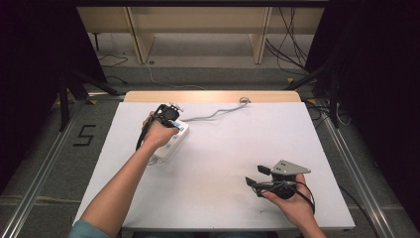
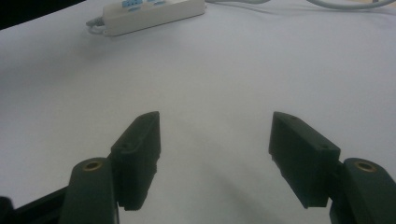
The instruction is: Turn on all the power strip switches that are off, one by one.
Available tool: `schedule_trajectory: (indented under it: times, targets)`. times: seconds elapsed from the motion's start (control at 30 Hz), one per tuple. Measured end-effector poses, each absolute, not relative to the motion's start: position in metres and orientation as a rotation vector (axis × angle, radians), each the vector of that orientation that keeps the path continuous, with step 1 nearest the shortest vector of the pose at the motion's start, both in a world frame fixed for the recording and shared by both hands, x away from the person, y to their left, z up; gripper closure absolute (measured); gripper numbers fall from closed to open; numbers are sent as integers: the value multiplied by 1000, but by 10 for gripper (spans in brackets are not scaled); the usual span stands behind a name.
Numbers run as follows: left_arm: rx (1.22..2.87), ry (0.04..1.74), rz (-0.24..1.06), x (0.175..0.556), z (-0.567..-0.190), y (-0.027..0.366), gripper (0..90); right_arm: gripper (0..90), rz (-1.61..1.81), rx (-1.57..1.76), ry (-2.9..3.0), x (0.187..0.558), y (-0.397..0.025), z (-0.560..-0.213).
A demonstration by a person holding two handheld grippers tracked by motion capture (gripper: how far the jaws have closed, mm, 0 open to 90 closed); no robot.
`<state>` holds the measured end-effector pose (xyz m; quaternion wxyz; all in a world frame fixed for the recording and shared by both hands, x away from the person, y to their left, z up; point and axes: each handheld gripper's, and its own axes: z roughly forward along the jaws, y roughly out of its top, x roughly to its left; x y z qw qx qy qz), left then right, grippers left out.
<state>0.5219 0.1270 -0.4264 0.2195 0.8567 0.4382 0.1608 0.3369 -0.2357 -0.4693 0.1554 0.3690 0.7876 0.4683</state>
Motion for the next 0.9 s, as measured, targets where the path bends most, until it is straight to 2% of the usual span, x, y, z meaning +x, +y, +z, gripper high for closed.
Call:
schedule_trajectory:
  times: [0.9]
  targets:
    - [2367, 1219, 465, 536, -428, 116, 897, 350, 1334, 1057, 2261, 337, -236, -470]
